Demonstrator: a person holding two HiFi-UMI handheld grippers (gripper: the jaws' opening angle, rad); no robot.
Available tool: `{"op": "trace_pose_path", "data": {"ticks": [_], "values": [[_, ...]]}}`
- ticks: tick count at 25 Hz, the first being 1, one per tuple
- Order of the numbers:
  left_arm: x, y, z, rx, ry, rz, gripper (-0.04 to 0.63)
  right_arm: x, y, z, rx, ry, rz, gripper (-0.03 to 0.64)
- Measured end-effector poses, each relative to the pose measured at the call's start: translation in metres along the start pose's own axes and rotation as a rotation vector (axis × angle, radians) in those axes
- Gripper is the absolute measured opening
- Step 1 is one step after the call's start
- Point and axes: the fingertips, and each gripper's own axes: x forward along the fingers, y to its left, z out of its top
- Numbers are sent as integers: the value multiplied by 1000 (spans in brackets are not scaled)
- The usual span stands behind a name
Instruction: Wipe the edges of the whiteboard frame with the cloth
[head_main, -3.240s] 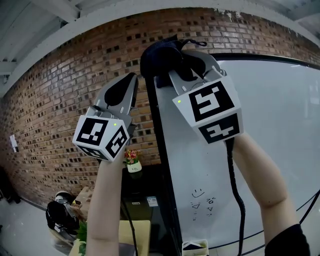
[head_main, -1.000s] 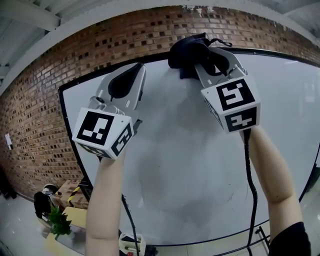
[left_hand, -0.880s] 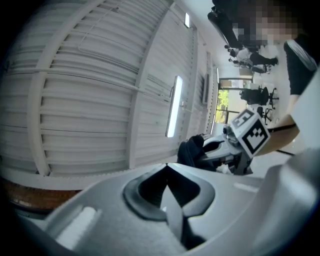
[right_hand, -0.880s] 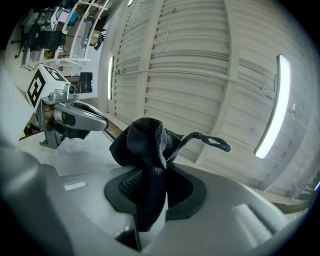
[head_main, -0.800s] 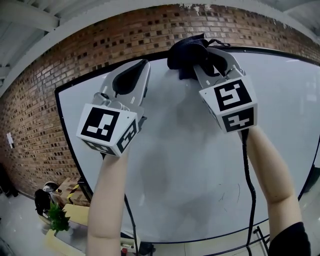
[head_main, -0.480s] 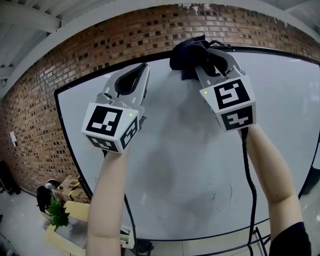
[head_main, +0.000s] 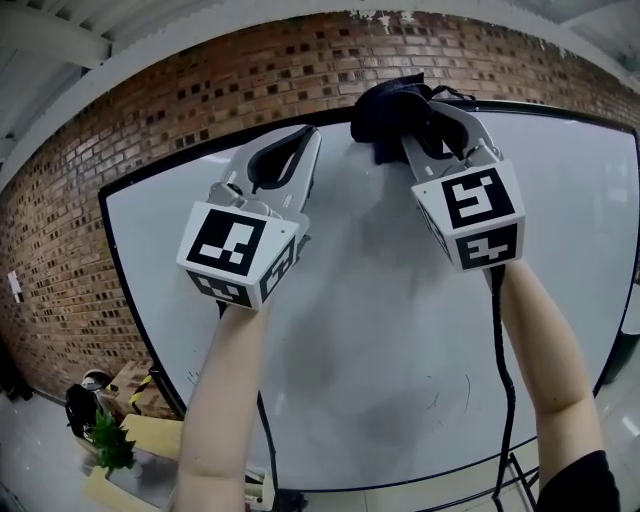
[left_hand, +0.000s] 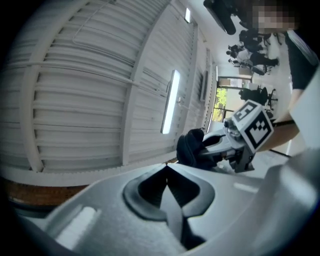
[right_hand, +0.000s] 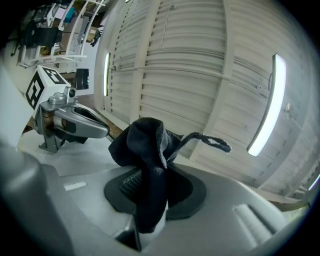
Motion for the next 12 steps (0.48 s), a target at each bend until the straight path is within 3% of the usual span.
{"op": "trace_pose_path", "data": {"ticks": [7, 12], "values": [[14, -10, 12, 10, -33, -6, 5, -2, -18, 1, -29, -20, -13, 80], [31, -31, 18, 85, -16, 11, 5, -14, -46, -6, -24, -58, -9, 80]]}}
